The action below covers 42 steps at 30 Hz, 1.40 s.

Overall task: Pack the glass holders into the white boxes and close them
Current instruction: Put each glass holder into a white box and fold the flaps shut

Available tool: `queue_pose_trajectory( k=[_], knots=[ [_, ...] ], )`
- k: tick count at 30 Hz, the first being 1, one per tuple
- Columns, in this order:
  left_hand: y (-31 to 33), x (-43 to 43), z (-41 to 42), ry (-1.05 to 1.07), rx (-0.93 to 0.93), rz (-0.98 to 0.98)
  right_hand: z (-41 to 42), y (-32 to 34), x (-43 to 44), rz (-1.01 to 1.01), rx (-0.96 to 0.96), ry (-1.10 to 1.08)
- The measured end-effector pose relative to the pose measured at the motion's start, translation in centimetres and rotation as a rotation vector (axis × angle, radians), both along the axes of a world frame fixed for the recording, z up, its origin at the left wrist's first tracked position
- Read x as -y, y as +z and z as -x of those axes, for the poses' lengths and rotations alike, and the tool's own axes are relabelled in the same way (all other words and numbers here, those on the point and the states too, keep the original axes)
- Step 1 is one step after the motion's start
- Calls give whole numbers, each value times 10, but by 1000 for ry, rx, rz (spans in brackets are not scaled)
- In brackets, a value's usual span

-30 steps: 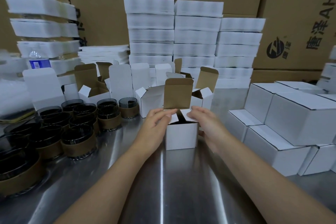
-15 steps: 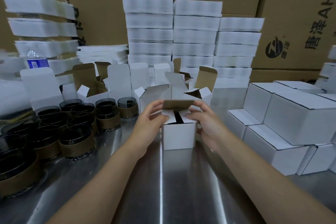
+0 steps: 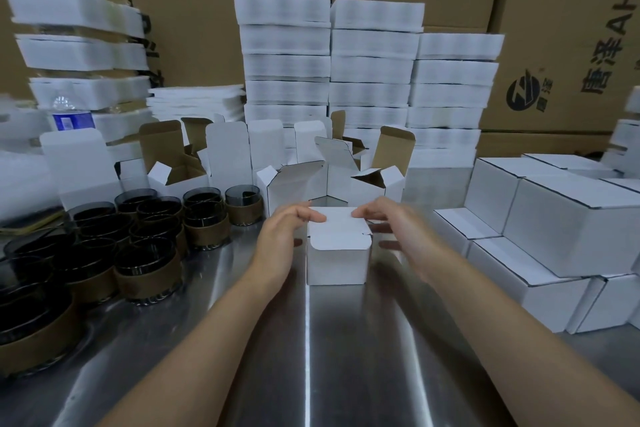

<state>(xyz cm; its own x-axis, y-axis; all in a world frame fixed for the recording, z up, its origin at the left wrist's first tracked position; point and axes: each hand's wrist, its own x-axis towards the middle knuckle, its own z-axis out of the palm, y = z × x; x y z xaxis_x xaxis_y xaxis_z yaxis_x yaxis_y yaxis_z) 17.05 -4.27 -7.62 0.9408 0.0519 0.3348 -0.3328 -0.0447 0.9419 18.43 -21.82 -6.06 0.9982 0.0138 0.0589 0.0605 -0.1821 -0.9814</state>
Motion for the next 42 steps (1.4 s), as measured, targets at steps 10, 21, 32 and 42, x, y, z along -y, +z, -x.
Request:
queue_pose_trajectory(
  k=[10, 21, 32, 42],
  knots=[
    [-11, -15, 3, -85, 184, -511, 9, -7, -6, 332, 386, 287],
    [-12, -12, -1, -10, 204, -480, 3, -7, 3, 284, 353, 363],
    [-7, -10, 2, 6, 214, -414, 4, -3, 4, 210, 337, 354],
    [-4, -9, 1, -55, 163, -312, 4, -1, 4, 202, 318, 373]
  ],
)
